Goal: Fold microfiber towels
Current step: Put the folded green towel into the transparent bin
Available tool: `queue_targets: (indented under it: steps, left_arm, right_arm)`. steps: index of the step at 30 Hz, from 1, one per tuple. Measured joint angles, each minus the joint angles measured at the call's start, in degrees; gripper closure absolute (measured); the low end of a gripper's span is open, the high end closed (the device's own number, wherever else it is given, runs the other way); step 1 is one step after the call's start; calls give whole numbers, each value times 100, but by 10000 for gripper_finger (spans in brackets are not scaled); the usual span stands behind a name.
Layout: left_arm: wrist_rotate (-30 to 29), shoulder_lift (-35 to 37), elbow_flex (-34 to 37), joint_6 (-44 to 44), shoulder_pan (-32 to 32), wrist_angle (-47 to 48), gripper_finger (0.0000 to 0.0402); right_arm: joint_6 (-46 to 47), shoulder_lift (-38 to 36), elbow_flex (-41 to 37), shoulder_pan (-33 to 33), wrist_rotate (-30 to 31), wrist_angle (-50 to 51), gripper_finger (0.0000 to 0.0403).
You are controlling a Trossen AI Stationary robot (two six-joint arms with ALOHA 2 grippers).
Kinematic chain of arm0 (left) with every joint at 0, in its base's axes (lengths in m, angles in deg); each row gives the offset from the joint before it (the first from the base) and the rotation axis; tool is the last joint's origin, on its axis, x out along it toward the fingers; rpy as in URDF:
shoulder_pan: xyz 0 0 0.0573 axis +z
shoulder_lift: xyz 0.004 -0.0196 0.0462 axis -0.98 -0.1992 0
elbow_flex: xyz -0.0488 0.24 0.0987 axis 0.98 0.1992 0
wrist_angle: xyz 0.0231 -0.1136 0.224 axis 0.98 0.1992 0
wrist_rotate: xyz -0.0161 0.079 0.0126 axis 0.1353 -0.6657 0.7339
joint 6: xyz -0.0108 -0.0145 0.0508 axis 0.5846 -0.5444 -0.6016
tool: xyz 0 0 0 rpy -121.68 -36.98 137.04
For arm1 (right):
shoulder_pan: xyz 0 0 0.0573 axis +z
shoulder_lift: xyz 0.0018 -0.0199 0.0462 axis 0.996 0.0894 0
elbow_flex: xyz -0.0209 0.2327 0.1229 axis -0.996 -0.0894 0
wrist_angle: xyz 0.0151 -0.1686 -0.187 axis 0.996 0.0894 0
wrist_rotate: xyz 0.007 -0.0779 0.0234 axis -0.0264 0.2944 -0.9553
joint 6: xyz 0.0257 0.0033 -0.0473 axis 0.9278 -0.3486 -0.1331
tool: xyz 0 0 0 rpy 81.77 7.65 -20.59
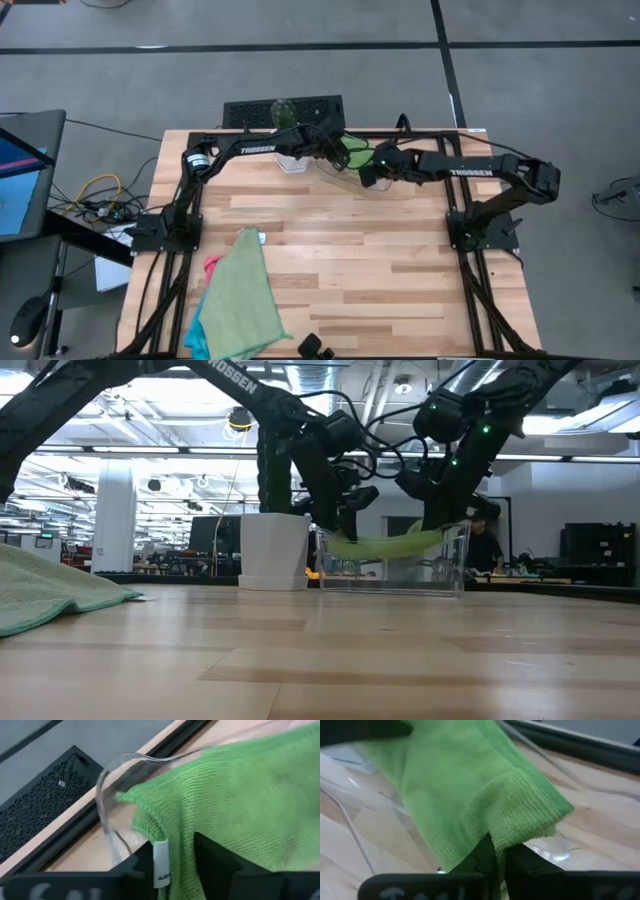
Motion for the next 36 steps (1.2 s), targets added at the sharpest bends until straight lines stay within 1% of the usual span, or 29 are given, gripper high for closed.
queue_targets:
  steps: [6, 9, 11, 15, 20, 22, 25, 28, 32, 36]
  left_arm:
    - [68, 0, 0, -33, -4, -17, 226]
    - [62, 0, 0, -31, -4, -18, 203]
    - [66, 0, -2, -26, -6, -5, 194]
    - [89, 0, -9, -8, -7, -3, 187]
    - [136, 2, -9, -9, -15, -1, 187]
    - [266, 6, -9, -51, -19, 10, 187]
    - [392, 21, -9, -68, -26, 28, 187]
    - [564, 75, -9, -81, -36, 45, 187]
    - [832, 332, -9, -136, -84, 127, 187]
    - [1038, 752, -13, -251, -242, 345, 187]
  right_arm:
    - [10, -2, 91, 0, 98, 345, 352]
    - [5, -2, 91, -19, 100, 492, 347]
    - [-16, -2, 91, -42, 100, 582, 336]
    - [-154, -2, 91, -42, 100, 671, 294]
    - [-183, -6, 91, -41, 100, 682, 218]
    - [-185, -101, 91, -29, 101, 761, 193]
    - [-183, -326, 97, -31, 122, 921, 168]
    - [-180, -635, 97, -31, 126, 1198, 163]
    - [-189, -1137, 96, 10, 257, 1627, 169]
    - [-579, -1498, 97, 189, 268, 1567, 185]
